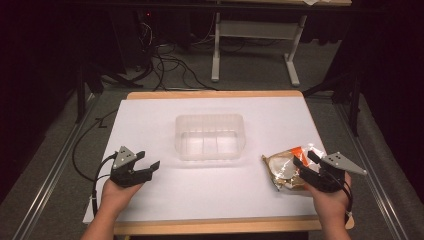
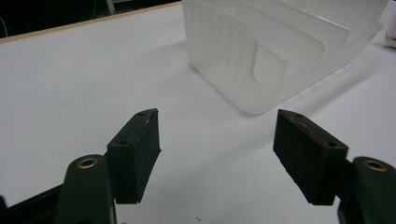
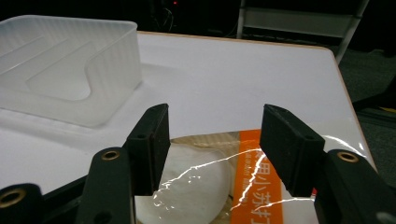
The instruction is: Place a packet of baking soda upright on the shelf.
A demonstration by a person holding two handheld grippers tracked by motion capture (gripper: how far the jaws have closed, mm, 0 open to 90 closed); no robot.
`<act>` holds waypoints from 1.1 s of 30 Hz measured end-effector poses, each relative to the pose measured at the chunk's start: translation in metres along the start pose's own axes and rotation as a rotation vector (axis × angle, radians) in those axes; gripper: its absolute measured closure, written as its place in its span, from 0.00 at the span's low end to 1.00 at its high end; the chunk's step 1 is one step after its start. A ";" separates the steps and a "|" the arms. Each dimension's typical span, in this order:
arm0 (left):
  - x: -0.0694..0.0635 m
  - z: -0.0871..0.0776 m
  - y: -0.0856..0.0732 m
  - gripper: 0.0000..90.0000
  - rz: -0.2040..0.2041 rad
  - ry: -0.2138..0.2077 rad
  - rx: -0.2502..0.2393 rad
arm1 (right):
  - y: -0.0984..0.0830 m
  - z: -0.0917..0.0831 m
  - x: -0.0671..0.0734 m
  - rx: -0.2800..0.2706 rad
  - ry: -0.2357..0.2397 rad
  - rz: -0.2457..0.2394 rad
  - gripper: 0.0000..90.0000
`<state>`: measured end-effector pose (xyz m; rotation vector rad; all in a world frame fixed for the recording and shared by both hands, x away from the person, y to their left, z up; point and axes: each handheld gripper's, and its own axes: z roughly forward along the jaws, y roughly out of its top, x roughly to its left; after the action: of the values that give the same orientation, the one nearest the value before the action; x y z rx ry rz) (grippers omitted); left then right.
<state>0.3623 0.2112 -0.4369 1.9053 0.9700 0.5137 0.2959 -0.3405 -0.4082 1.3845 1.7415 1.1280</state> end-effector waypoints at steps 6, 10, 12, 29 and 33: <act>-0.001 0.001 0.000 0.36 0.009 0.002 0.003 | 0.000 -0.008 -0.012 -0.008 -0.035 0.015 0.47; -0.002 0.002 -0.001 0.36 0.015 0.002 0.006 | -0.001 -0.011 -0.020 -0.004 -0.055 0.026 0.47; -0.002 0.002 -0.001 0.36 0.017 0.001 0.009 | -0.001 -0.011 -0.021 -0.002 -0.062 0.034 0.47; -0.003 0.002 -0.002 0.36 0.027 0.002 0.014 | -0.031 -0.010 -0.063 0.125 -0.127 0.188 0.28; -0.003 0.003 -0.002 0.36 0.028 0.003 0.016 | -0.038 -0.006 -0.071 0.154 -0.125 0.231 0.28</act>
<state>0.3616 0.2078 -0.4396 1.9356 0.9537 0.5270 0.2917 -0.4136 -0.4419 1.7487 1.6386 1.0180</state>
